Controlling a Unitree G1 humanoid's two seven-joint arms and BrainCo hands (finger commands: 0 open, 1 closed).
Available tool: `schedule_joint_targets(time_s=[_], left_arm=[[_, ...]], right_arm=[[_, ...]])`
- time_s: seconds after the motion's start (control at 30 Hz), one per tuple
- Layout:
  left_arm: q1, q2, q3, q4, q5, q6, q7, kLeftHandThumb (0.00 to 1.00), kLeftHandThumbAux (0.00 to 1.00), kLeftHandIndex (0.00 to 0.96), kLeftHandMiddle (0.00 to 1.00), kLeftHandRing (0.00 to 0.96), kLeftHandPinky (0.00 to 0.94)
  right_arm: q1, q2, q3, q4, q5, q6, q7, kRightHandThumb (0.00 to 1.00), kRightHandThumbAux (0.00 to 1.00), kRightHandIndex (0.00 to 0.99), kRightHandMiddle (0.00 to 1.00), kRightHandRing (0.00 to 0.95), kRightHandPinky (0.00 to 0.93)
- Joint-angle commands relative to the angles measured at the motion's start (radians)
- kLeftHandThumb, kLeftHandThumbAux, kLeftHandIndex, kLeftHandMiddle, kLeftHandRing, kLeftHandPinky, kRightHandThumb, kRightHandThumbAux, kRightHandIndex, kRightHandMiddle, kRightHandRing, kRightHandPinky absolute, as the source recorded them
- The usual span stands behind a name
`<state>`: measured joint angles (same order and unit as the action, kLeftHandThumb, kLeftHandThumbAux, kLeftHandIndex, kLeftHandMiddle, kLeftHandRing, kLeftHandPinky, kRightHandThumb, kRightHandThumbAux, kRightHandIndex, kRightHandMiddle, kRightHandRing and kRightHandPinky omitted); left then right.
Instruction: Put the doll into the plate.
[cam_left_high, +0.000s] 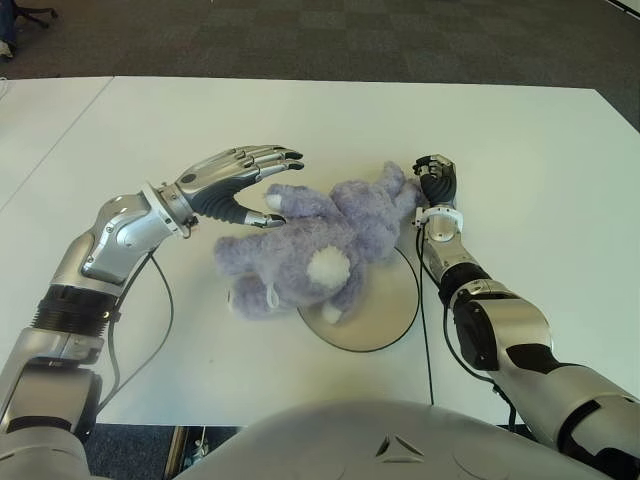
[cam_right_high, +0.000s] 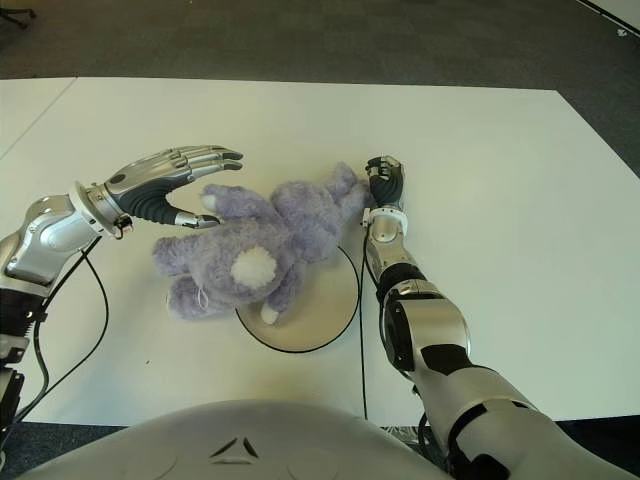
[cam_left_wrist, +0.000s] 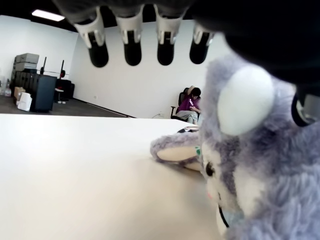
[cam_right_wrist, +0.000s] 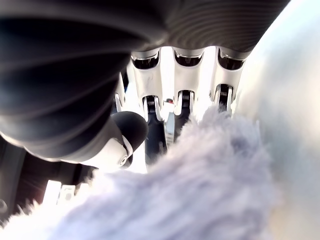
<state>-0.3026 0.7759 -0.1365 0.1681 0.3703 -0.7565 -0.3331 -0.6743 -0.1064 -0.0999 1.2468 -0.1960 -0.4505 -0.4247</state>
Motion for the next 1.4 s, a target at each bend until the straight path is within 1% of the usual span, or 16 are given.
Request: schedule_joint_targets(time_s=[0.03,0.13,0.23,0.27,0.33,0.5,0.53,0.63,0.7,0.77,0.8,0.9,0.97,1.0,1.17,1.4], left_arm=[[-0.037,0.026,-0.021,0.032,-0.018,-0.015,-0.067,0.168,0.281,0.000,0.000,0.131,0.000],[-0.050,0.031,-0.028,0.039,-0.017,-0.025,-0.087,0.171,0.297,0.000,0.000,0.189,0.073],[-0.061,0.025,-0.032,0.054,-0.036,-0.045,-0.100,0.190,0.327,0.000,0.000,0.230,0.153],[-0.063,0.023,-0.031,0.057,-0.040,-0.049,-0.103,0.199,0.334,0.000,0.003,0.224,0.173],[-0.066,0.018,-0.032,0.062,-0.050,-0.053,-0.108,0.202,0.336,0.000,0.005,0.223,0.179],[-0.067,-0.018,-0.050,0.069,-0.096,-0.057,-0.128,0.270,0.378,0.088,0.117,0.198,0.204],[-0.065,-0.028,-0.056,0.063,-0.097,-0.048,-0.131,0.330,0.409,0.174,0.208,0.244,0.283],[-0.053,-0.054,-0.070,0.038,-0.105,-0.017,-0.136,0.371,0.430,0.236,0.280,0.289,0.324],[-0.043,-0.057,-0.068,0.020,-0.127,0.002,-0.142,0.442,0.457,0.347,0.377,0.362,0.386],[-0.032,-0.068,-0.068,-0.017,-0.146,0.040,-0.154,0.462,0.462,0.371,0.394,0.381,0.395],[-0.026,-0.074,-0.068,-0.036,-0.156,0.061,-0.161,0.512,0.468,0.427,0.440,0.442,0.422],[-0.022,-0.085,-0.071,-0.072,-0.198,0.115,-0.193,0.575,0.469,0.487,0.530,0.542,0.488],[-0.025,-0.091,-0.074,-0.079,-0.218,0.132,-0.211,0.583,0.468,0.495,0.545,0.556,0.499],[-0.028,-0.094,-0.075,-0.082,-0.227,0.139,-0.219,0.590,0.468,0.527,0.624,0.629,0.602],[-0.041,-0.120,-0.073,-0.089,-0.248,0.151,-0.227,0.573,0.491,0.590,0.706,0.698,0.707],[-0.038,-0.139,-0.054,-0.081,-0.228,0.109,-0.188,0.496,0.501,0.653,0.765,0.751,0.746]], right_arm=[[0.182,0.061,0.002,0.112,0.002,0.105,0.010,0.814,0.708,0.355,0.471,0.399,0.428],[0.181,0.061,0.001,0.112,0.003,0.105,0.009,0.828,0.695,0.412,0.456,0.407,0.444],[0.180,0.062,0.000,0.112,0.003,0.107,0.009,0.828,0.695,0.414,0.455,0.408,0.447],[0.180,0.062,0.000,0.112,0.003,0.107,0.009,0.817,0.705,0.368,0.470,0.409,0.453],[0.180,0.062,0.000,0.112,0.004,0.106,0.009,0.814,0.708,0.354,0.474,0.410,0.454],[0.180,0.063,0.000,0.112,0.005,0.102,0.012,0.815,0.707,0.353,0.479,0.426,0.463],[0.180,0.063,-0.001,0.111,0.005,0.101,0.013,0.826,0.697,0.399,0.463,0.429,0.458],[0.180,0.063,-0.001,0.111,0.006,0.099,0.017,0.830,0.694,0.413,0.458,0.429,0.453],[0.180,0.063,-0.001,0.111,0.006,0.098,0.018,0.830,0.694,0.414,0.456,0.421,0.439],[0.180,0.064,0.000,0.111,0.005,0.098,0.016,0.830,0.694,0.414,0.456,0.419,0.439],[0.181,0.064,0.000,0.111,0.004,0.098,0.015,0.830,0.694,0.414,0.456,0.414,0.439],[0.181,0.064,0.002,0.111,0.002,0.099,0.011,0.830,0.694,0.414,0.455,0.406,0.432],[0.181,0.064,0.002,0.111,0.002,0.100,0.009,0.830,0.694,0.414,0.455,0.406,0.431],[0.181,0.065,0.003,0.111,0.001,0.101,0.009,0.830,0.694,0.414,0.455,0.403,0.420],[0.181,0.065,0.002,0.111,0.002,0.100,0.013,0.830,0.694,0.414,0.456,0.404,0.434],[0.181,0.066,-0.003,0.111,0.008,0.098,0.019,0.830,0.694,0.414,0.457,0.419,0.447]])
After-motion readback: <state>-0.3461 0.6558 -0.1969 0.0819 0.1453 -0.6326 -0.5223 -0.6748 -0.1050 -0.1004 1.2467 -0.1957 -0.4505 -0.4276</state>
